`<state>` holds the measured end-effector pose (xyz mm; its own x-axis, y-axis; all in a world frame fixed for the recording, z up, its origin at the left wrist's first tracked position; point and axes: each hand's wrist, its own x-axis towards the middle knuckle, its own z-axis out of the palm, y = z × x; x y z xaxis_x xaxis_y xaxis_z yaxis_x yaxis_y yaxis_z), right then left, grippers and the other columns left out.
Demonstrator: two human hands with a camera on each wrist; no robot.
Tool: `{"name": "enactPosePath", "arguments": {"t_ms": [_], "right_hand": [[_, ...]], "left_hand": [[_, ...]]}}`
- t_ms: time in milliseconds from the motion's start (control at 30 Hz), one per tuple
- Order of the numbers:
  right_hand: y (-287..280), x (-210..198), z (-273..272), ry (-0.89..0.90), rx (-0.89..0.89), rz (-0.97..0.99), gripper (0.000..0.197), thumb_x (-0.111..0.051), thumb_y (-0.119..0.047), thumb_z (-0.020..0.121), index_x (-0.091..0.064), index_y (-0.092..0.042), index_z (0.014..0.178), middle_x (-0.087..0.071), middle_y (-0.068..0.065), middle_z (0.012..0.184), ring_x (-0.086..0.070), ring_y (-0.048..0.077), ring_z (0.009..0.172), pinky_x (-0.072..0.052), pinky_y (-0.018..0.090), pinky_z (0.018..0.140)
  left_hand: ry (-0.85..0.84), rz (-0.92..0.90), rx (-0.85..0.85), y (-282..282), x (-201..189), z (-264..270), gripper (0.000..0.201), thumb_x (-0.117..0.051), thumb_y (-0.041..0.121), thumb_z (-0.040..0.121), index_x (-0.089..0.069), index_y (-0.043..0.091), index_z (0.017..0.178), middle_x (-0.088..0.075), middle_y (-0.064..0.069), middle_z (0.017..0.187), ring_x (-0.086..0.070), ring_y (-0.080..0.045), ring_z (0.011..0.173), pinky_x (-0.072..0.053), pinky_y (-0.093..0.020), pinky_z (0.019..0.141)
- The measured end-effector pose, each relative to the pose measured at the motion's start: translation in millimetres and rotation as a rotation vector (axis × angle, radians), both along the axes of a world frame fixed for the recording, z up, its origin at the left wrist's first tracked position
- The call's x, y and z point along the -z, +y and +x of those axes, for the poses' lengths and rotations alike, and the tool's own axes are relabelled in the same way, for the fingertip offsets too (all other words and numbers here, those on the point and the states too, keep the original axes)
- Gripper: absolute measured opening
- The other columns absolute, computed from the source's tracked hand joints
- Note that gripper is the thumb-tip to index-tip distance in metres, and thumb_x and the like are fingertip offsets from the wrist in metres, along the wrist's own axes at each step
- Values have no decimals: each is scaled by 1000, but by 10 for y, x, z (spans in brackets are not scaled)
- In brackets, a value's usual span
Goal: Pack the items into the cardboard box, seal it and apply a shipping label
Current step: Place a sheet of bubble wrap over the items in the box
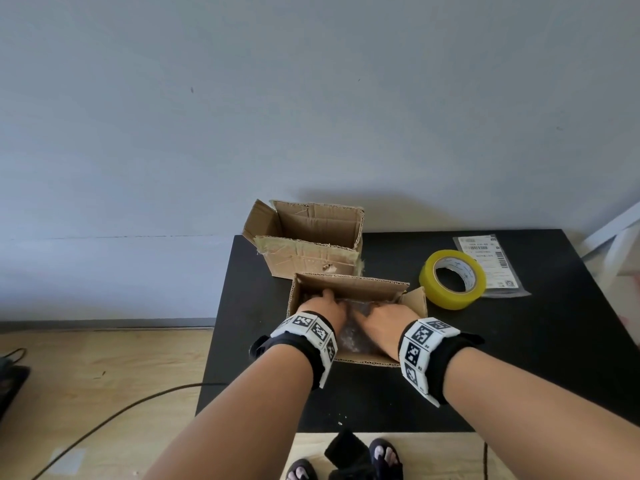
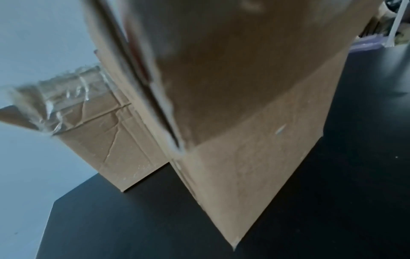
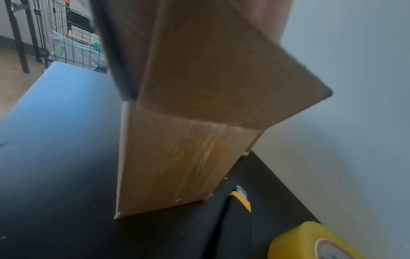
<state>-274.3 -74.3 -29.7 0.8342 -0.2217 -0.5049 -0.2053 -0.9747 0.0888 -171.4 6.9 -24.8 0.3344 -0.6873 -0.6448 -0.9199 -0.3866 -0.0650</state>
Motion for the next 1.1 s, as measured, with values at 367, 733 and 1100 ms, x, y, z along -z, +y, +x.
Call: {"name": "enactPosePath", "arguments": {"t_ms": [367,733,1100], "right_hand": [[7,-18,74,71,9,-9,44,-38,-12,99,-32,-11,142,-63,13,118,-62,32,107,-50,42,85],[9,-275,-29,135,-185,17,70,-52,-32,96,-9,-45,149,-18,1,159,-35,29,138,-34,46,108],[40,-279,77,272,-257,-33,67,-23,-68,88,2,-50,148,2,0,161,-13,31,146,-19,50,114]], "left_hand": [[-42,-89,49,90,-82,9,43,-52,4,92,-48,5,134,-52,-17,133,-54,-33,120,-46,-42,100],[-202,-93,134,321,-500,30,26,-54,11,94,-63,7,118,-64,-9,119,-60,-28,112,-47,-37,92],[-312,75,369,331,-268,-12,24,-46,21,99,-63,14,115,-66,-3,115,-59,-23,111,-42,-38,91]]}}
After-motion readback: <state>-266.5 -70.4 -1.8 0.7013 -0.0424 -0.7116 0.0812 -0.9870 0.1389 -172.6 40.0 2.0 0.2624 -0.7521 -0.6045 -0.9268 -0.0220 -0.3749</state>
